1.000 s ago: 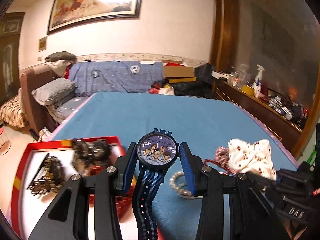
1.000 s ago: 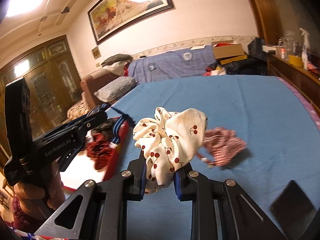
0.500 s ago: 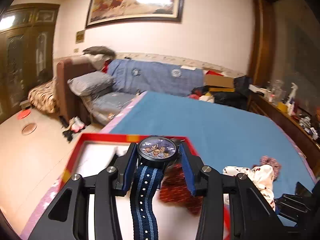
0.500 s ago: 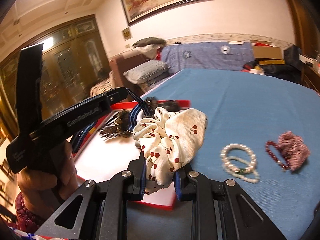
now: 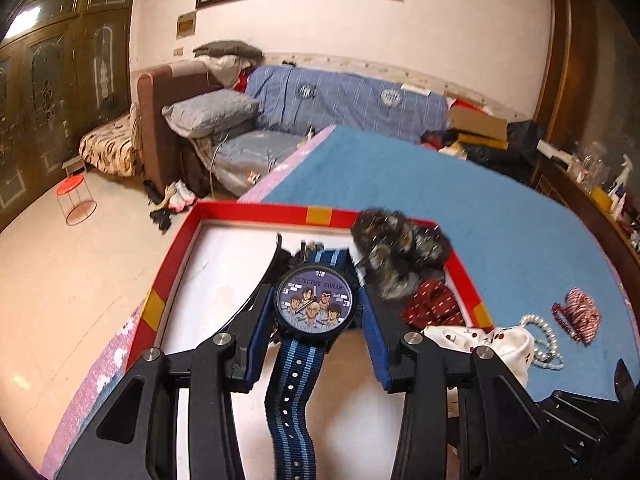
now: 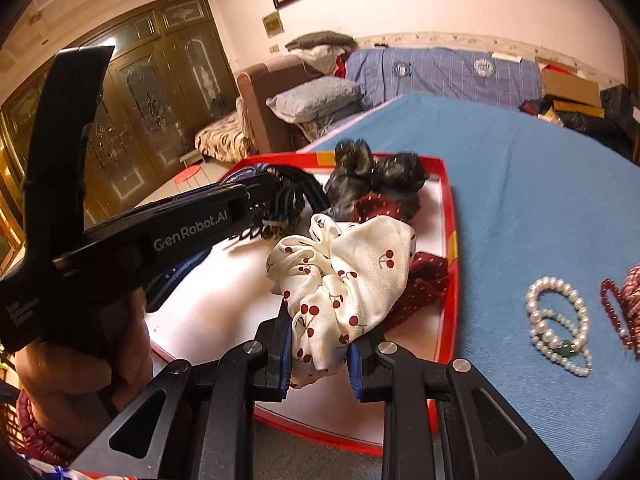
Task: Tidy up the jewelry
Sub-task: 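Carry the watch into the tray and open the left gripper while the right brings the scrunchie over it, then lower the cherry scrunchie into the tray and open the right gripper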
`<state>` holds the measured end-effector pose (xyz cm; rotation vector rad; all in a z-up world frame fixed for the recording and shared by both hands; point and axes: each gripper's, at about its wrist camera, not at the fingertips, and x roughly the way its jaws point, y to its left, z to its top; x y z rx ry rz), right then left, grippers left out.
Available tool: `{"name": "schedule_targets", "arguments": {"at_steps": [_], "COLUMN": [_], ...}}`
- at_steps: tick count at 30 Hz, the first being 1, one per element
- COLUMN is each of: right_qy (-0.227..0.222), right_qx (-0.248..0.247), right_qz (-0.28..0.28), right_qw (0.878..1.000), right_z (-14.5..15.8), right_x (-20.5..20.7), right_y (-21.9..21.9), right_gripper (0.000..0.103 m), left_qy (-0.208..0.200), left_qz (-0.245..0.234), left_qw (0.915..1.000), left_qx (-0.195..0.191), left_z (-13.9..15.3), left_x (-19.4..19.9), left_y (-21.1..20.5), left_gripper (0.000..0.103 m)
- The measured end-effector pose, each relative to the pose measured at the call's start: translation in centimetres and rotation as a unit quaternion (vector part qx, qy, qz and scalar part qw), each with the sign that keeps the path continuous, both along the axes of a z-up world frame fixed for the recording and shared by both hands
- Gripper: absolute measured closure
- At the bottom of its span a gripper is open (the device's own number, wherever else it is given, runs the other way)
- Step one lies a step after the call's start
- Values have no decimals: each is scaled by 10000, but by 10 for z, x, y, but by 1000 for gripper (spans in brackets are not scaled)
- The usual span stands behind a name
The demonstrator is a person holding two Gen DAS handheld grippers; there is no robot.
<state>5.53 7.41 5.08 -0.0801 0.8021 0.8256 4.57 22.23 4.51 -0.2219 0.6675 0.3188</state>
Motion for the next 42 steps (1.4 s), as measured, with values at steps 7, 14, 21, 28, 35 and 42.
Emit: {"name": "schedule_targets", "arguments": {"at_steps": [7,14,21,28,35,42], "right_qy": [72,204,200,182,162,130], "right_qx": [-130,-158,-192,-218,-208,-155], "right_qz": [18,-41,-31,-12,22,37], "right_qw": [9999,9997,9996,9996,9997,9998], "right_z": [-8,-13,-15,-19,-19,-17], "right_x": [7,15,16,15,11,5], "right_y": [7,8,12,10,8,1], "right_gripper": [77,76,75,72,66,60], "left_qy": [120,115,123,126,110,-14], "left_qz": [83,73,76,80,68,63], "left_qw": [9998,9994,9993,9992,9993,9990], "left_qx": [157,305,345,367,355,451], "left_z": [-5,-6,-5,-4,-4,0], "left_x": [5,5,4,4,3,1], "left_y": [-2,-11,-13,-15,-14,-17], "left_gripper": [62,61,61,61,61,61]}}
